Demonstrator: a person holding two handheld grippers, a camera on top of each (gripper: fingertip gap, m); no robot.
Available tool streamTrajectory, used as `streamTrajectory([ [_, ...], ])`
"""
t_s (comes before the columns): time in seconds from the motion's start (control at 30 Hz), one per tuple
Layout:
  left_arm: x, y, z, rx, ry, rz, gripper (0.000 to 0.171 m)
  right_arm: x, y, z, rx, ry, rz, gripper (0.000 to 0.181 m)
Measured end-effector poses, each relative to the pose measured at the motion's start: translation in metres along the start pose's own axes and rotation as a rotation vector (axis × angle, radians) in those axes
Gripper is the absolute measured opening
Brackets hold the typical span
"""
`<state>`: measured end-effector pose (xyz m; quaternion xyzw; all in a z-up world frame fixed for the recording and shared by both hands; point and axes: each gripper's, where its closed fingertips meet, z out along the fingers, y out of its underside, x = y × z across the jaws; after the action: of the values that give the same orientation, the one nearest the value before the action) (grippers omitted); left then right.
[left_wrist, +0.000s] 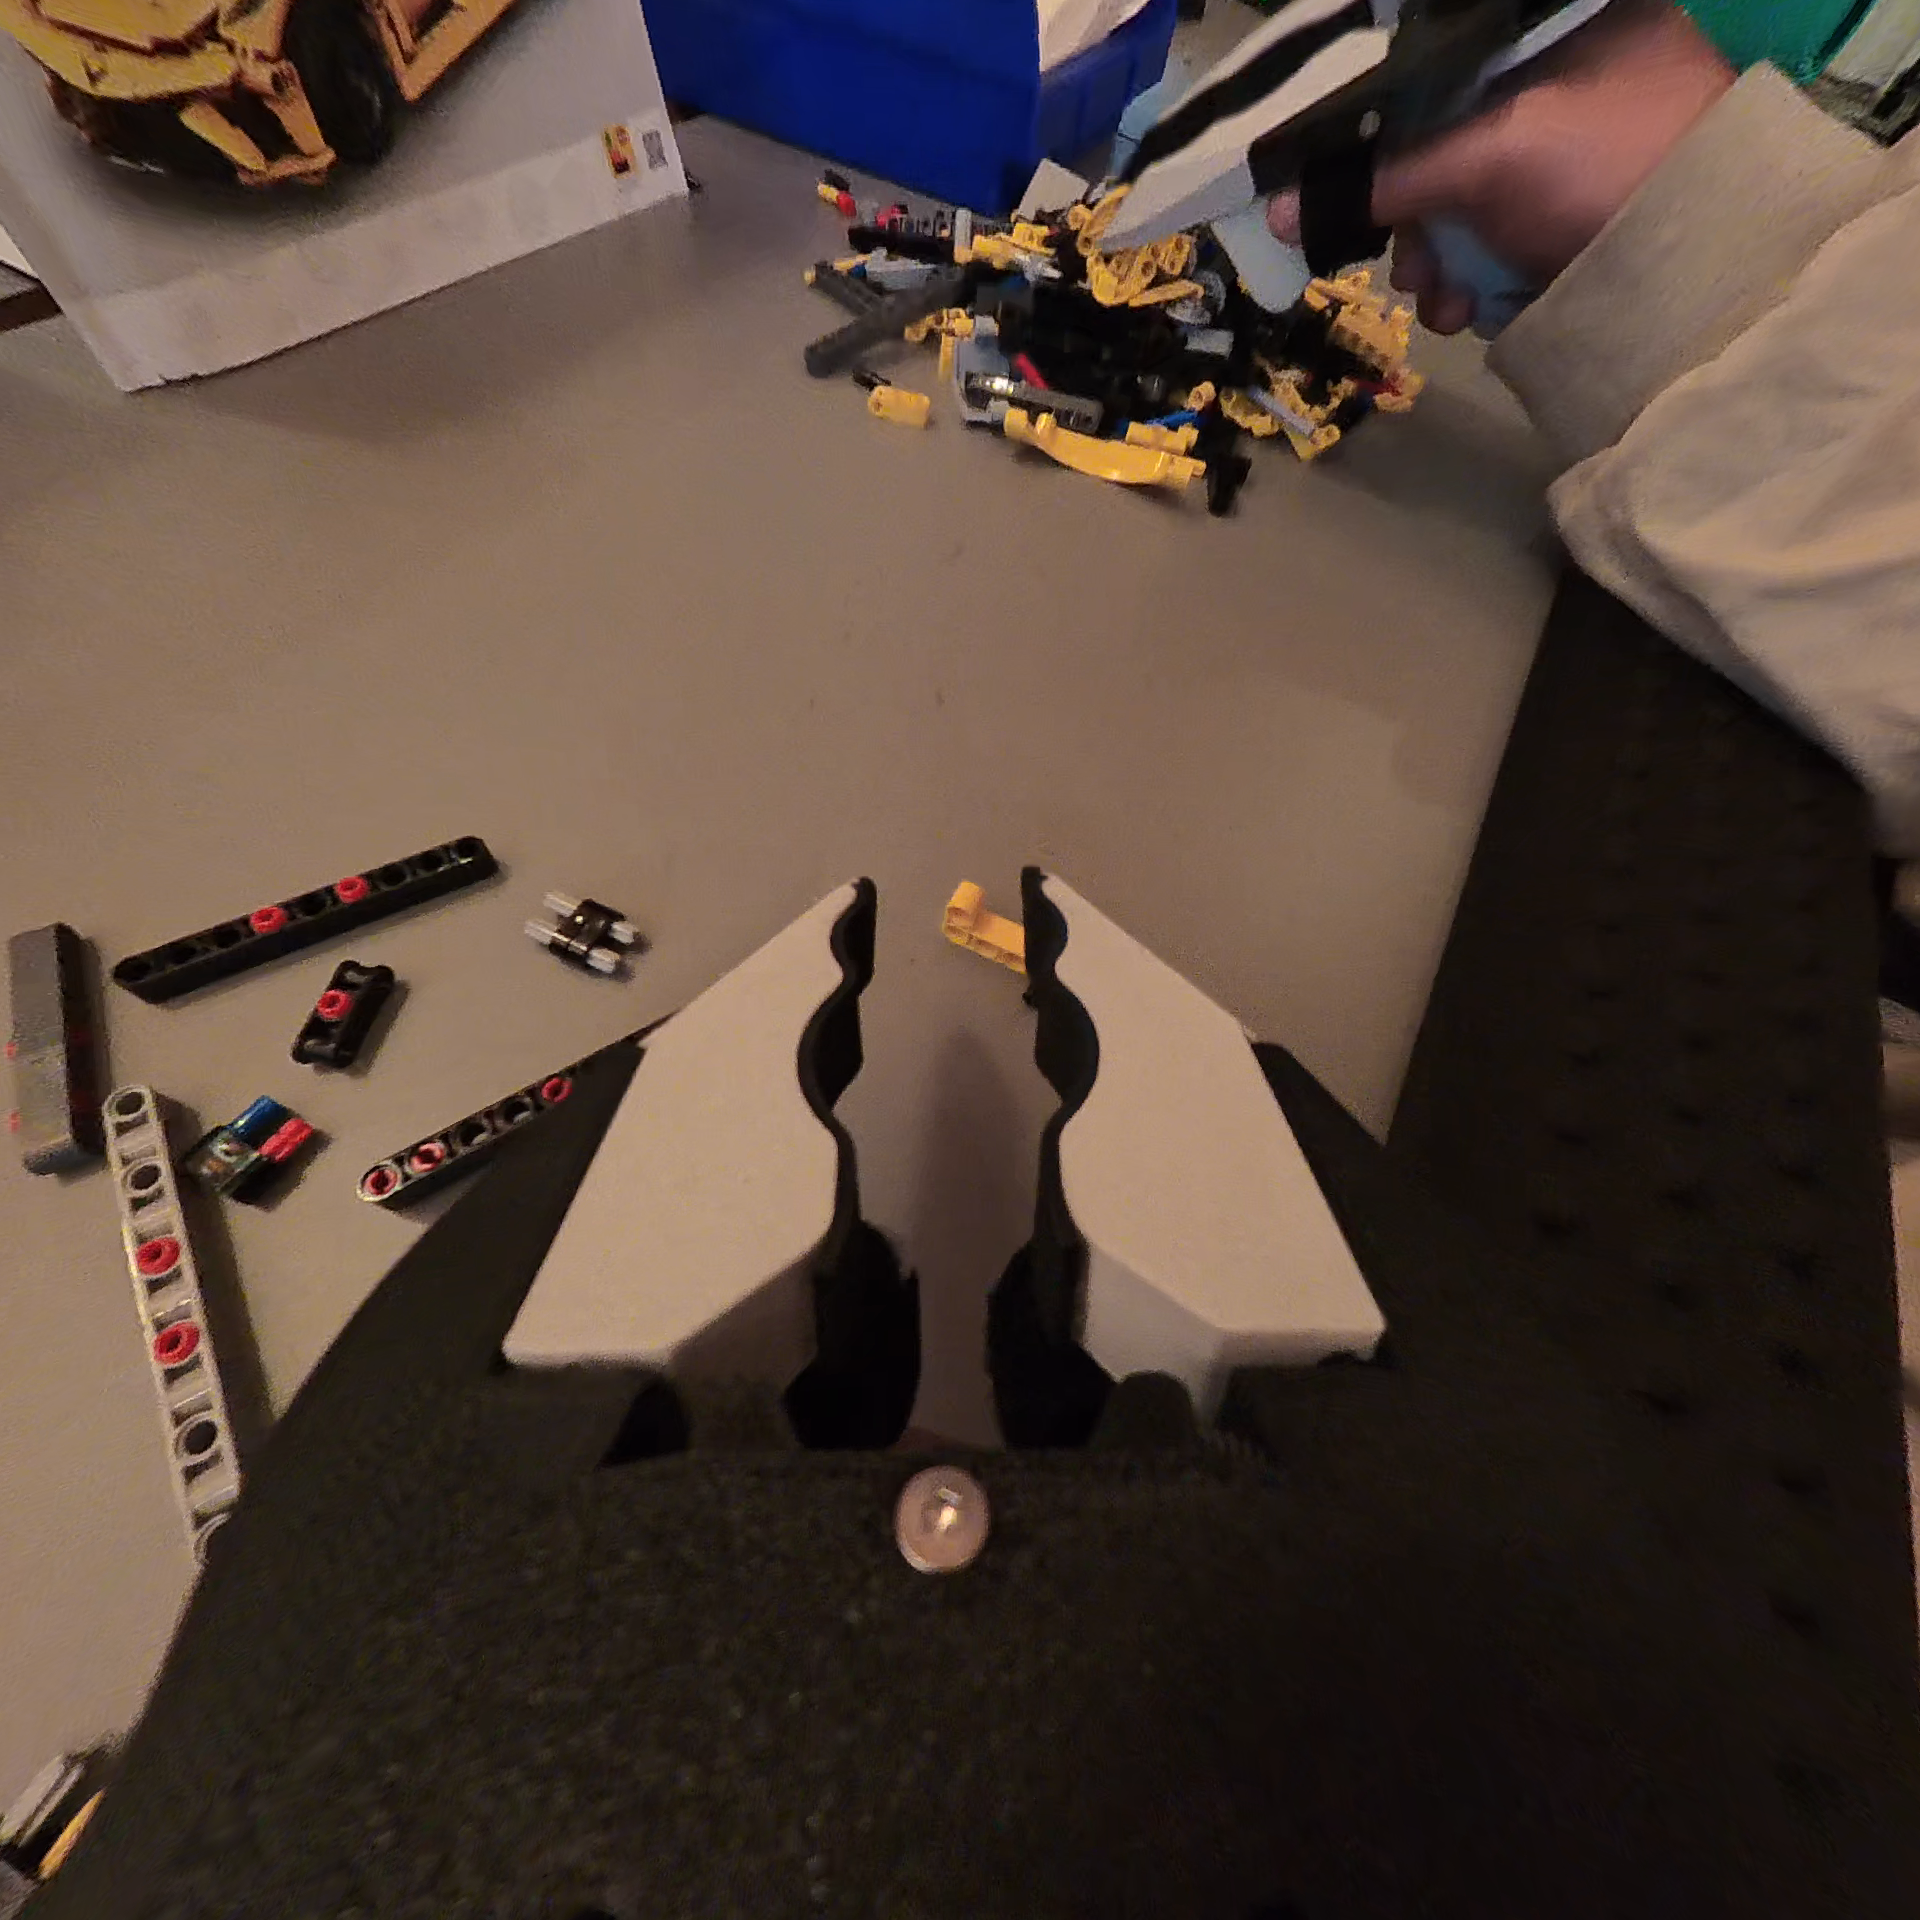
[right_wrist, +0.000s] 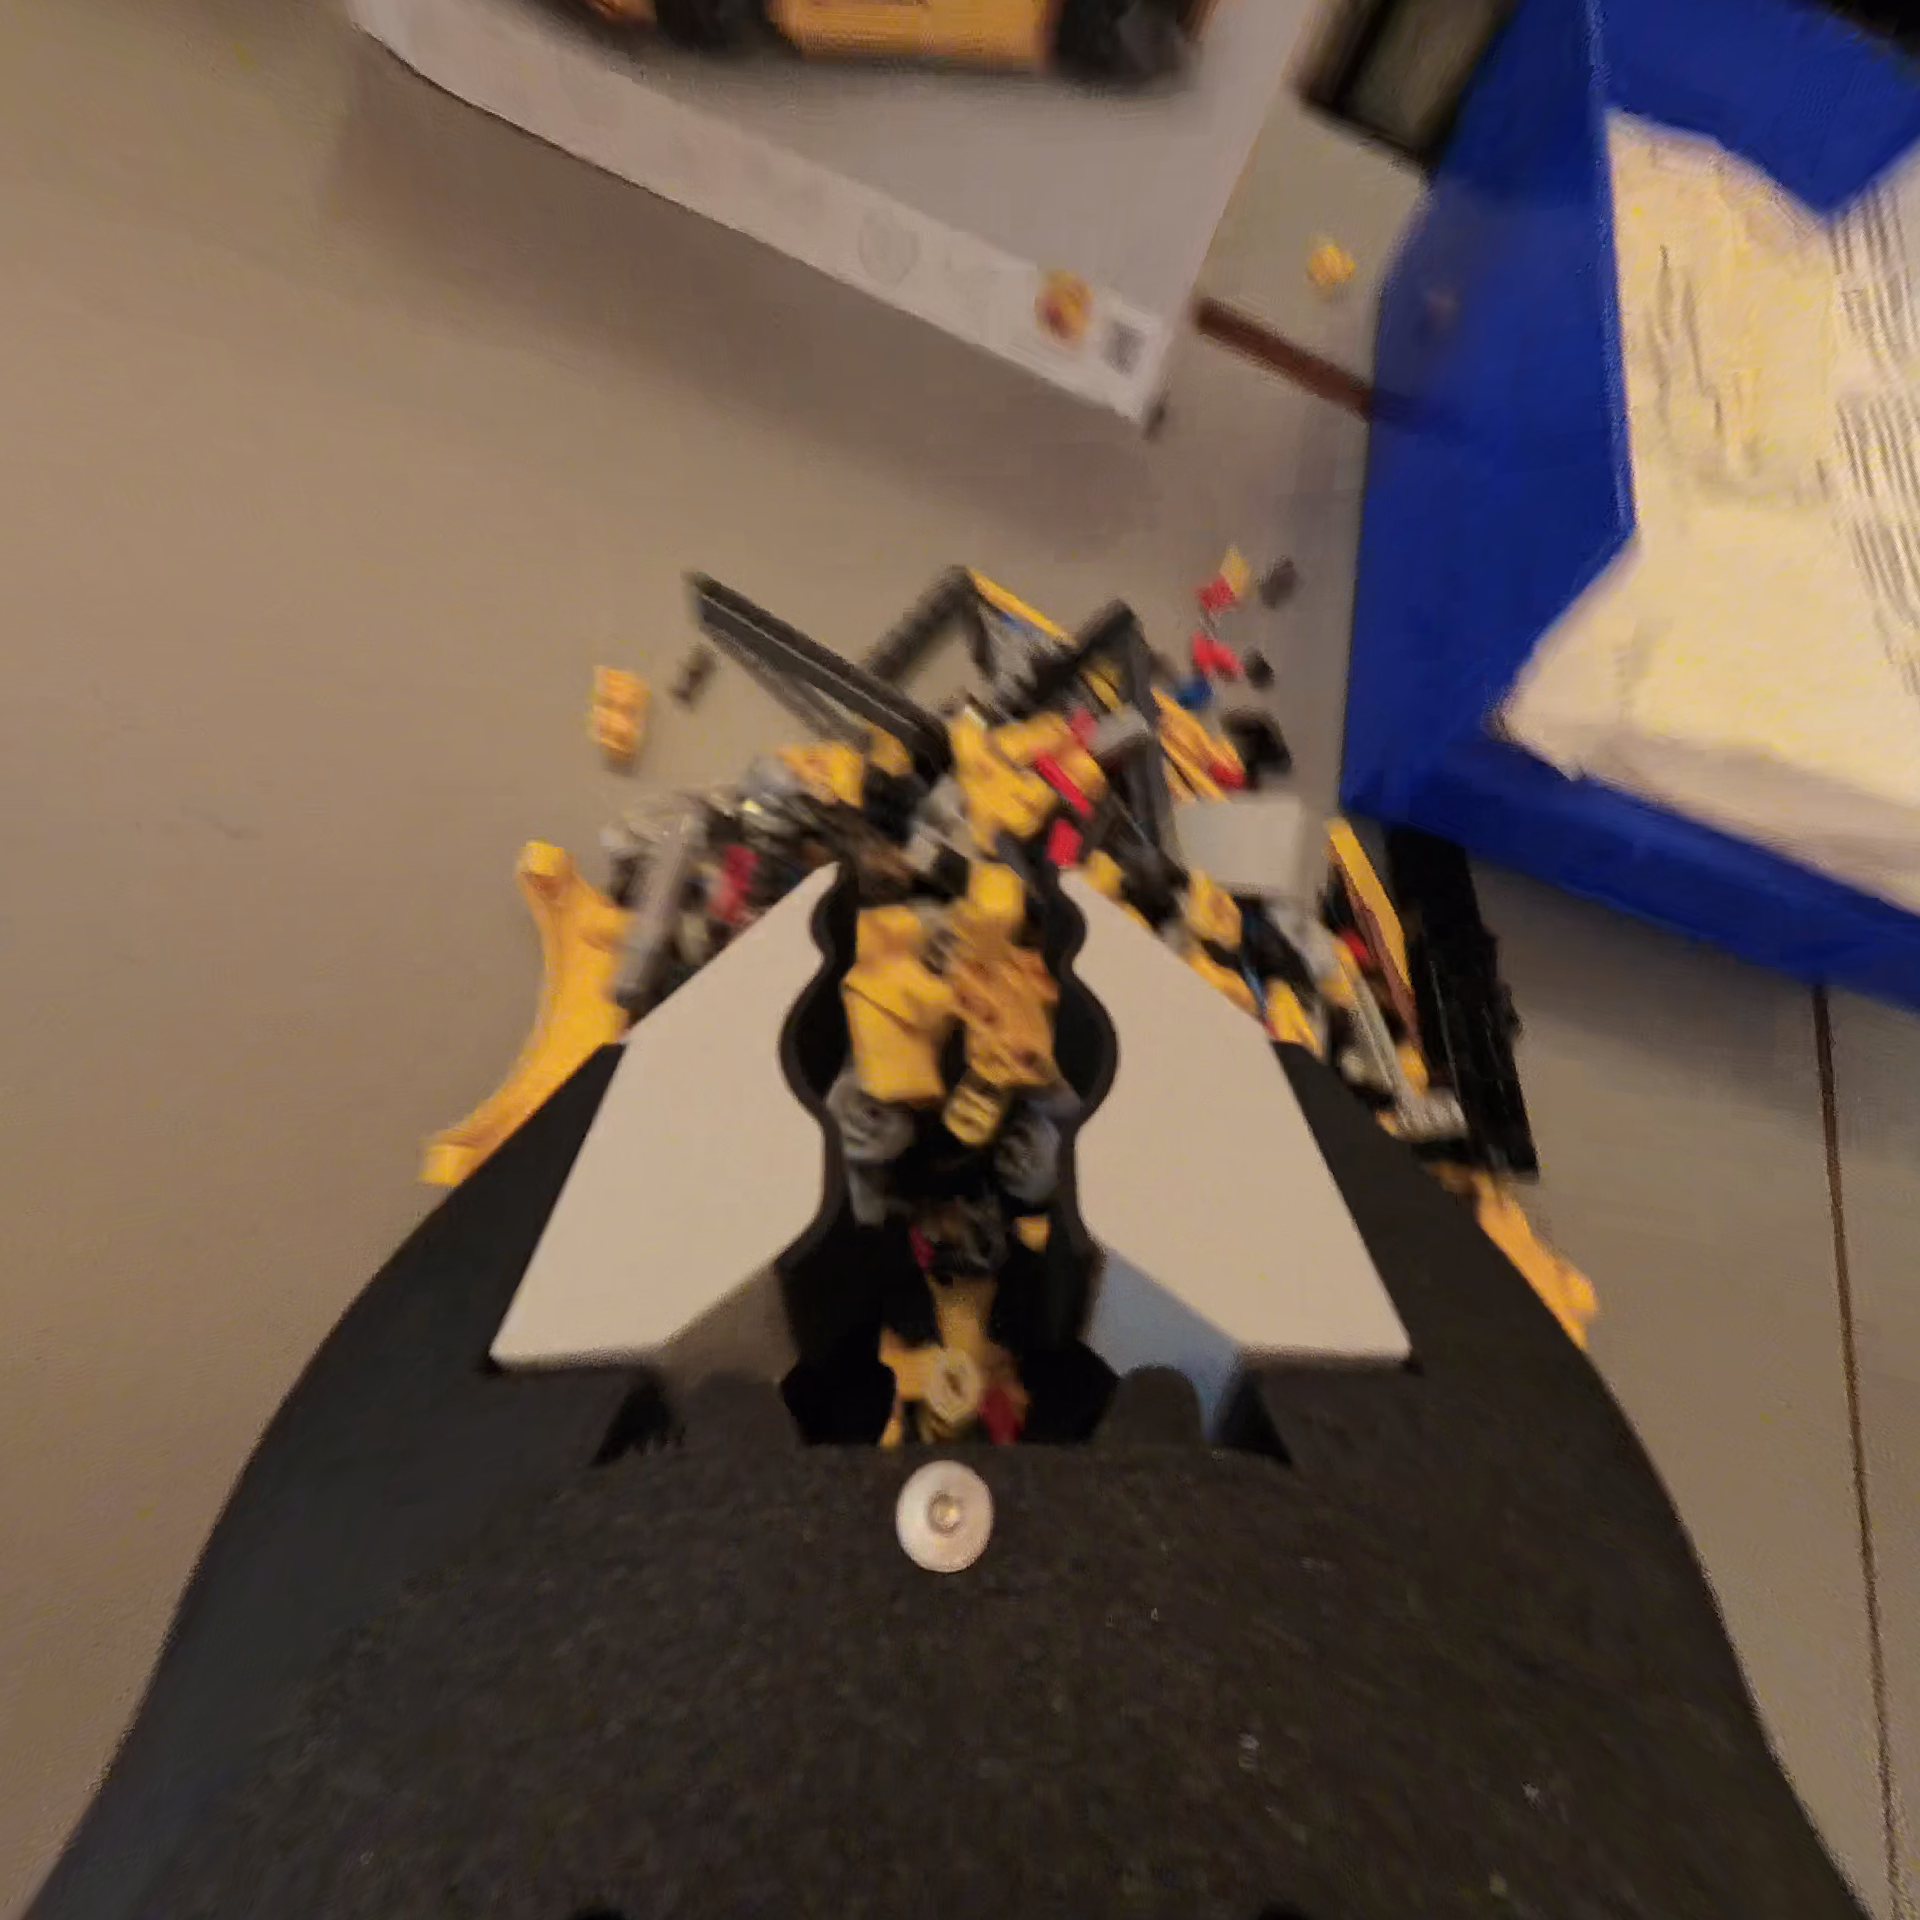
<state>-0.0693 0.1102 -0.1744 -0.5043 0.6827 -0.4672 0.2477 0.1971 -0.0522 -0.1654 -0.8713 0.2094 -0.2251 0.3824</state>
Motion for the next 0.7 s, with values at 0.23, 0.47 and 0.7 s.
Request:
streamTrajectory([
  [0.23, -0.008, -0.004, -0.003, 0.030, 0.021, -0.090, 0.026, -0.259, -0.019, -0.067, 0.191, -1.008, -0.414, 0.038],
  [0.47, -0.001, -0.005, -0.004, 0.045, 0.117, -0.207, 0.025, -0.310, 0.006, -0.043, 0.119, -0.987, -0.623, 0.009],
  [0.7, -0.005, -0.017, -0.013, 0.127, 0.253, -0.458, 0.027, -0.297, -0.047, -0.067, 0.475, -0.826, -0.666, 0.007],
])
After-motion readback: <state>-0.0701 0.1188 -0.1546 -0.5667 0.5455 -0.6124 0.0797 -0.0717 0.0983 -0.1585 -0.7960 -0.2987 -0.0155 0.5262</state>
